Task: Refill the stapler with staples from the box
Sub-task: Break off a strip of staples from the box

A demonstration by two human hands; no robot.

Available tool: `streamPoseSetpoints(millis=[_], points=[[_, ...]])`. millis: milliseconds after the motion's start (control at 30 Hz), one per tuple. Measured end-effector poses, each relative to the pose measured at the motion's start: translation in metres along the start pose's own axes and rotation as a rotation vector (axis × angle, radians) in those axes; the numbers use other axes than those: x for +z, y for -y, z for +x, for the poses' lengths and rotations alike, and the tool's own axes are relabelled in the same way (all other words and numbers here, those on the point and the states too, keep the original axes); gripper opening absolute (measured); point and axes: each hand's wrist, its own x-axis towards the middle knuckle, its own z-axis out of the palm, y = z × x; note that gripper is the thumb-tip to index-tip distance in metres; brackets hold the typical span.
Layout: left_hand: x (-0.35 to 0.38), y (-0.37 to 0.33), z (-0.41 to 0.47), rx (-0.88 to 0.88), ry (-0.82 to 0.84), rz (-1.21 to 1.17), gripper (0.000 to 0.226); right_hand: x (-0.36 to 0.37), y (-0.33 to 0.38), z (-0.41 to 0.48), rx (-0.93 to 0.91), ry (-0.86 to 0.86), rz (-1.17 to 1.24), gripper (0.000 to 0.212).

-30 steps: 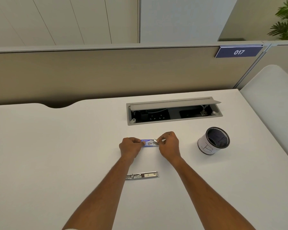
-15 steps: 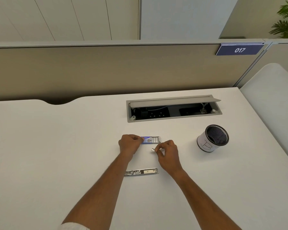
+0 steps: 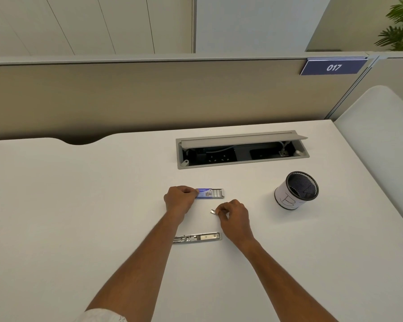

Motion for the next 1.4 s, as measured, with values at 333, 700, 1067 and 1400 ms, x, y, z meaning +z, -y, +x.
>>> streamPoseSetpoints(millis=[333,700,1067,1400], points=[[-0.002,0.001,-0.003,0.006,-0.008,-0.025,0.008,-0.027,0.006,0.031,0.147,-0.148,0.217,0.012],[-0.002,0.004,-0.004,0.034,-0.013,-0.029,0.016,-0.021,0.015,0.052,0.305,-0.087,0.326,0.012],[-0.001,0.005,-0.004,0.080,-0.031,0.019,0.018,-0.014,0.019,0.059,0.346,-0.086,0.331,0.011],[-0.002,0.005,-0.004,0.110,-0.018,0.038,0.024,-0.005,0.028,0.062,0.358,-0.048,0.374,0.009]])
